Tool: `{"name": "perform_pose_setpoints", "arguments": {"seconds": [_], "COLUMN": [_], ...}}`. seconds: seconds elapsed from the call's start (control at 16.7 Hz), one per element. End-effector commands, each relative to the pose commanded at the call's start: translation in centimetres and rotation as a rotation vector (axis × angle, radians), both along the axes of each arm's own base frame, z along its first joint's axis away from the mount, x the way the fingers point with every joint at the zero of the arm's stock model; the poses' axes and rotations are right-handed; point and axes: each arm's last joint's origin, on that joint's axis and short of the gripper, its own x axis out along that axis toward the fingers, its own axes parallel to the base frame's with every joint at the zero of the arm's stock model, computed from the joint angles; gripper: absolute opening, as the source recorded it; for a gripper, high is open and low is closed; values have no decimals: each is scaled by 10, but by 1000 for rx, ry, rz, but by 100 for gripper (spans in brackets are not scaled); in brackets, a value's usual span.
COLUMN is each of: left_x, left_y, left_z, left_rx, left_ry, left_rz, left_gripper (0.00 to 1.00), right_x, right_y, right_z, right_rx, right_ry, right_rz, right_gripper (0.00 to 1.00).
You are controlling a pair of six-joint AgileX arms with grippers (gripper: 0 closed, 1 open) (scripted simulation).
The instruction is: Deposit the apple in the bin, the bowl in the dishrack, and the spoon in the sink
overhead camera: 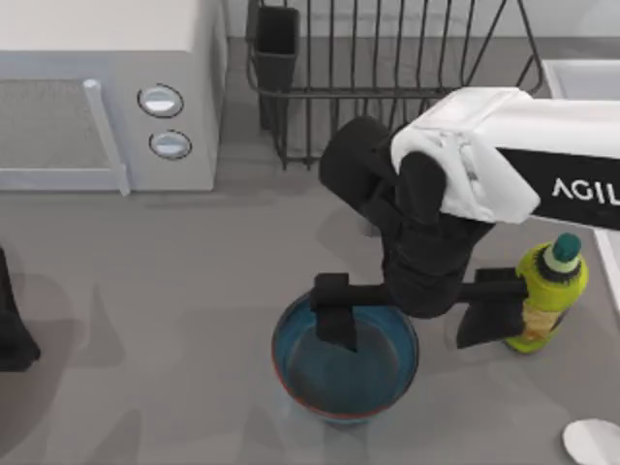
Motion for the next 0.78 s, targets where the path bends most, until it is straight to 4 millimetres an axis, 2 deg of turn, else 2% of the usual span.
{"name": "perform_pose_setpoints", "arguments": {"seconds": [0.3,0.66,0.78], "left_x": [0,0,0], "left_y": [0,0,0], "left_z": [0,0,0], "left_rx": [0,0,0], "left_ry": [0,0,0], "left_rz": [0,0,0], "left_gripper": [100,100,100], "right_x": [4,5,5], "right_y": [-9,-12,-12], "right_z": [-31,-35,-35], "right_rx": [0,0,0], "right_ry": [0,0,0], "right_rz": [0,0,0], "right_gripper": [100,100,85]}}
